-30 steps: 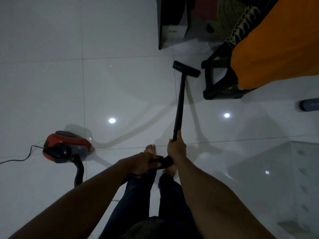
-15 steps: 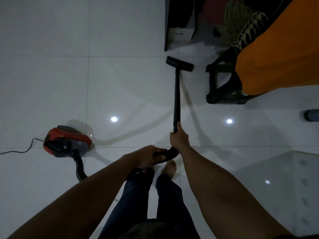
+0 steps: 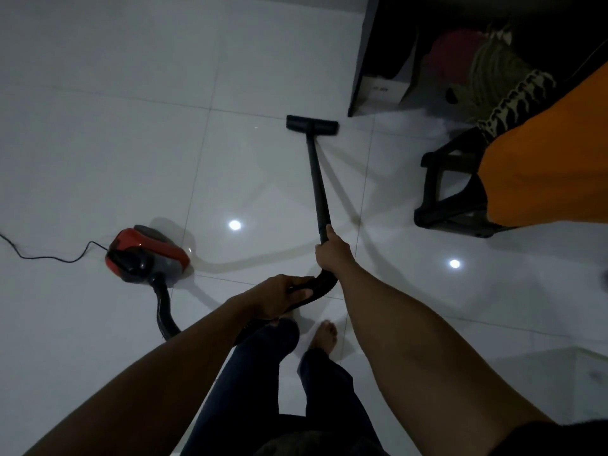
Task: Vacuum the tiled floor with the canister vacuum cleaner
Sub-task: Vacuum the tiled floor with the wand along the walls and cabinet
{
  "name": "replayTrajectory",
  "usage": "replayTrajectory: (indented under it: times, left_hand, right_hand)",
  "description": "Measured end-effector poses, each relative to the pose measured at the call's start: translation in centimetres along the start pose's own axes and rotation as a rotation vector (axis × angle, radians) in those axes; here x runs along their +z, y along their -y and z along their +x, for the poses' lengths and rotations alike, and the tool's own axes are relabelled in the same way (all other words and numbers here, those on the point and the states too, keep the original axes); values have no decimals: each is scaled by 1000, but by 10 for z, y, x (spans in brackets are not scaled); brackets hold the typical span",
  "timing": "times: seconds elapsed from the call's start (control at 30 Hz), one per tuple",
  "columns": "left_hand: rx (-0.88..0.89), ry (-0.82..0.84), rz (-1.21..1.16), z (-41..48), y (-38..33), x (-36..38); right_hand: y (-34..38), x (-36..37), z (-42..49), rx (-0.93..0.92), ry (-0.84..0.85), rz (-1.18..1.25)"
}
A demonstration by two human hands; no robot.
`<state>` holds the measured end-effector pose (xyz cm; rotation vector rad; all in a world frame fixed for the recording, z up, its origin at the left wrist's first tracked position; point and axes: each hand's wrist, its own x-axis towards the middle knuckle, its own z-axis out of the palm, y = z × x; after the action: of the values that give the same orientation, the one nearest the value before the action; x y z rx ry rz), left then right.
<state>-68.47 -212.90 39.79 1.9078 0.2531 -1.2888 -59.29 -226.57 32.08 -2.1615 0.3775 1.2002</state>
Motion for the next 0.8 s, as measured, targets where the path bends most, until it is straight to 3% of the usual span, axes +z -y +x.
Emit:
replayTrajectory:
  times: [0.4,0.8]
  left_hand:
    - [-34,48,75,57,1,-108]
    - [25,65,0,101,-52,-261]
  right_hand:
    - [86,-12,72,92,-79,115]
    - [204,-64,160,139,-124,149]
